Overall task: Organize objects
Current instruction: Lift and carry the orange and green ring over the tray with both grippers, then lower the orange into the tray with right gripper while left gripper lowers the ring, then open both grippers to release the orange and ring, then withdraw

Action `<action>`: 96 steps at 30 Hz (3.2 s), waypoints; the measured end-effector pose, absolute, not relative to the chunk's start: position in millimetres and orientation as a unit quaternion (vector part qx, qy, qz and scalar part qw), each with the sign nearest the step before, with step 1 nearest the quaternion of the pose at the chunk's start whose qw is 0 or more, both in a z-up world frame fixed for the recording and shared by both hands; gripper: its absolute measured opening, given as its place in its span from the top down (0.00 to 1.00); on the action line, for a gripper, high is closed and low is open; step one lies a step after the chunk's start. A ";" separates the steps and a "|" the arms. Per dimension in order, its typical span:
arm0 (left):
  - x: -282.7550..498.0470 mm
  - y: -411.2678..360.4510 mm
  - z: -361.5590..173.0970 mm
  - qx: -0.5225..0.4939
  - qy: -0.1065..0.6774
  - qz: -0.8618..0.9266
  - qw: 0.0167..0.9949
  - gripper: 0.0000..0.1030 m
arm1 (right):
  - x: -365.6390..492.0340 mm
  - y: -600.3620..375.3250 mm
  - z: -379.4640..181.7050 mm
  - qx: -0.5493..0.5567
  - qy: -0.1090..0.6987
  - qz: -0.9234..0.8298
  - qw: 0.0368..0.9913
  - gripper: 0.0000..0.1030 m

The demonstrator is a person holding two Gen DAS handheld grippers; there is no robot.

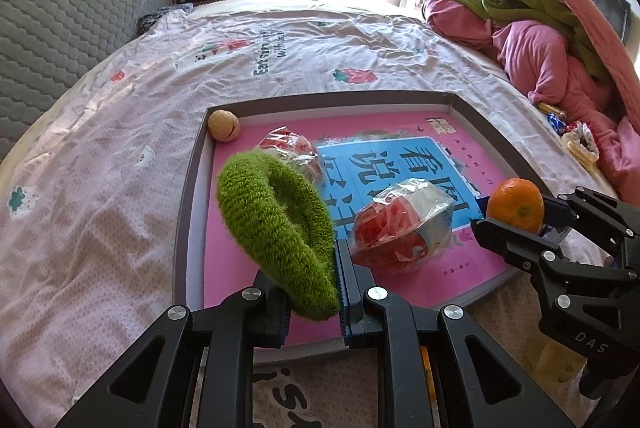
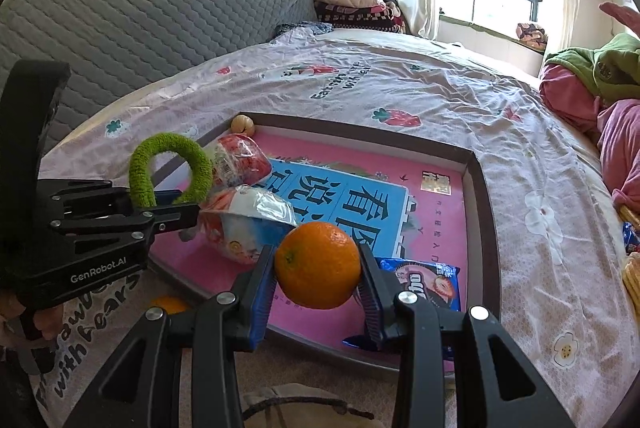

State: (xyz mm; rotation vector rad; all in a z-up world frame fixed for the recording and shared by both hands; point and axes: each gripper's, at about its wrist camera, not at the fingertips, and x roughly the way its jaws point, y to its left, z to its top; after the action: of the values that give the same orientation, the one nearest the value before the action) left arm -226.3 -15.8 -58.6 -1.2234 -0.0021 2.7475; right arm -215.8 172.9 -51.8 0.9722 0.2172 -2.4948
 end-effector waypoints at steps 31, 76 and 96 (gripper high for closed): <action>-234.6 -25.1 -75.7 -0.445 -0.035 0.892 0.075 0.79 | -220.3 175.8 -68.0 0.384 0.069 -0.893 0.225 0.61; -195.4 -46.1 -50.1 -0.448 -0.073 0.885 0.106 0.62 | -203.4 190.5 -29.4 0.332 0.041 -0.915 0.226 0.60; -173.5 -35.2 -24.3 -0.413 -0.051 0.902 0.111 0.50 | -178.9 194.9 -2.4 0.301 0.061 -0.927 0.217 0.49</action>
State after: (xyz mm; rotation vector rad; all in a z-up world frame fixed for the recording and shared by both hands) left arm -173.5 -35.2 -24.3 -1.2131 -0.1511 2.6507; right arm -178.9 194.9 -2.4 0.8338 0.1684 -2.5662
